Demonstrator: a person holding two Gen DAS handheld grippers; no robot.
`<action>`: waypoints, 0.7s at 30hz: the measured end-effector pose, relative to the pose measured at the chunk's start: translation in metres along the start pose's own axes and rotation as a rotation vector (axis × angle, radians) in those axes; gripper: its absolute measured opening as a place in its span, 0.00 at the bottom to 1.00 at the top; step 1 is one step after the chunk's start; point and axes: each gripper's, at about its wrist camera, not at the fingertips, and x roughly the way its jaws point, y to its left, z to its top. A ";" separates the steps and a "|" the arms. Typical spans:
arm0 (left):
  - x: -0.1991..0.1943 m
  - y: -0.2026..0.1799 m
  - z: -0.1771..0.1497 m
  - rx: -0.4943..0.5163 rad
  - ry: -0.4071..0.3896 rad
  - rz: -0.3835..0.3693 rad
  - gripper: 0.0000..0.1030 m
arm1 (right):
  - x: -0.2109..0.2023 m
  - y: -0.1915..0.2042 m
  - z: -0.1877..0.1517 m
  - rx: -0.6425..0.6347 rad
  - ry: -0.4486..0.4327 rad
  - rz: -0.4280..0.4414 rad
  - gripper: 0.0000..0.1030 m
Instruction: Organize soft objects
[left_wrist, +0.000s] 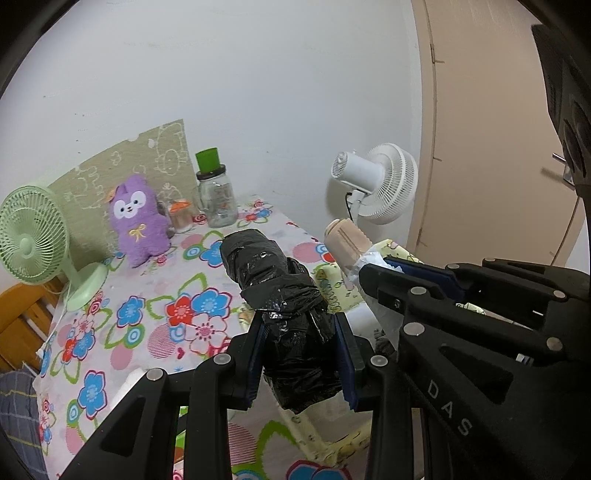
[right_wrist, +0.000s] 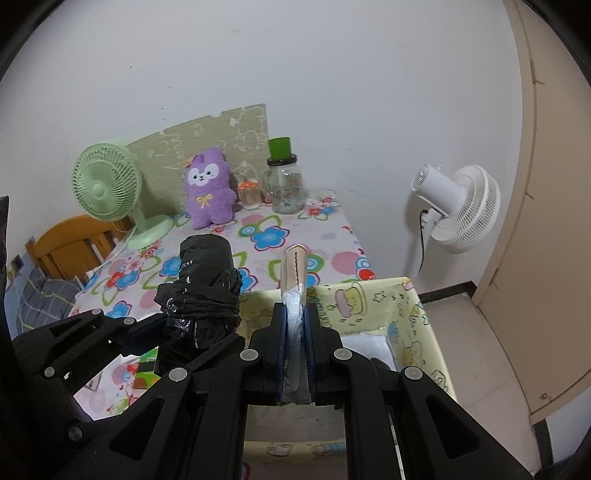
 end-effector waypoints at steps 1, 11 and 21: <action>0.002 0.000 0.000 0.001 0.003 -0.003 0.34 | 0.001 -0.002 0.000 0.004 0.002 -0.003 0.12; 0.025 -0.018 0.002 0.027 0.051 -0.039 0.34 | 0.011 -0.026 -0.003 0.040 0.028 -0.030 0.12; 0.035 -0.020 -0.002 0.015 0.083 -0.030 0.61 | 0.027 -0.039 -0.008 0.070 0.067 -0.022 0.12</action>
